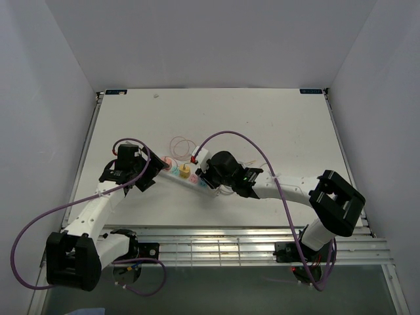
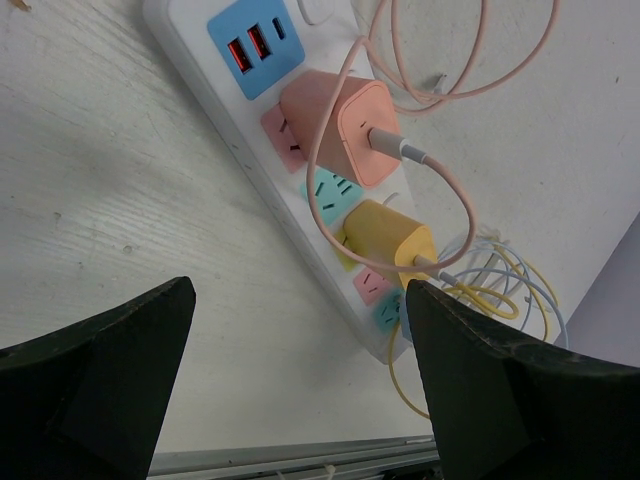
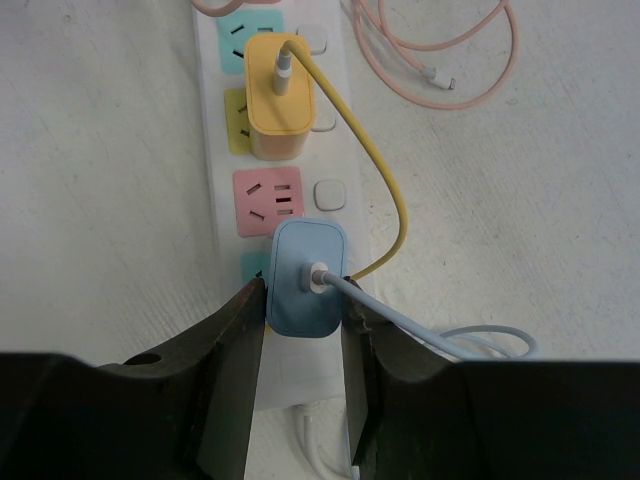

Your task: Insert the plug

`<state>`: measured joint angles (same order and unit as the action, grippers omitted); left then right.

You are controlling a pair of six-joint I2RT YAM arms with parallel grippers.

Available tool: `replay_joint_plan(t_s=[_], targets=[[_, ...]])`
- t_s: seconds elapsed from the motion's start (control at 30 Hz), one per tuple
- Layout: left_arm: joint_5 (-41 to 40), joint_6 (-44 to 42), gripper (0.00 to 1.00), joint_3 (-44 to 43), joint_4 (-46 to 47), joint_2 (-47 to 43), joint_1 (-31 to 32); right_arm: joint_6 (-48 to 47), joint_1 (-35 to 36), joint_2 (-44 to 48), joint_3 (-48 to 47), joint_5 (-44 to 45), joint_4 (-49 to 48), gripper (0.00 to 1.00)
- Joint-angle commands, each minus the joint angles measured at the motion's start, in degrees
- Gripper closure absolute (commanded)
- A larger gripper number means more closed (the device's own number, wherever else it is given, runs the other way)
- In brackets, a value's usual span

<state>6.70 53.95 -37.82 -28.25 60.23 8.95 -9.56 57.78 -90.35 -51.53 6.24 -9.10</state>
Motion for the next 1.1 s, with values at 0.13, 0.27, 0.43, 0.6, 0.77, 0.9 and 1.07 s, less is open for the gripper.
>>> replay_joint_plan(t_s=[0.13, 0.27, 0.43, 0.6, 0.77, 0.9, 1.07], targets=[[0.16, -1.22, 0.02, -0.67, 0.92, 0.33, -0.43, -0.54, 0.14, 1.93, -0.59, 2.20, 1.01, 0.92], [-0.19, -1.22, 0.02, -0.67, 0.92, 0.15, -0.51, -0.55, 0.05, 2.89, 0.20, 2.46, 1.54, 0.92], [-0.11, -1.22, 0.02, -0.59, 1.09, 0.42, -0.69, -0.98, 0.05, 3.86, 0.46, 1.58, 1.99, 0.92], [0.42, -1.31, 0.02, -0.50, 1.27, 0.42, -0.69, -0.90, 0.05, 1.67, 0.55, 0.26, 0.76, 0.92], [0.51, -1.31, 0.02, -0.58, 1.36, 0.24, -0.69, -0.20, 0.05, -0.35, -0.06, 0.09, -1.27, 0.92], [0.42, -1.48, 0.02, -0.50, 1.27, 0.15, -0.69, -0.19, 0.05, -0.80, -0.06, -0.09, -1.27, 0.92], [0.33, -1.48, 0.02, -0.32, 1.27, 0.07, -0.78, -0.63, 0.05, -0.27, 0.90, 0.96, -0.48, 0.92]])
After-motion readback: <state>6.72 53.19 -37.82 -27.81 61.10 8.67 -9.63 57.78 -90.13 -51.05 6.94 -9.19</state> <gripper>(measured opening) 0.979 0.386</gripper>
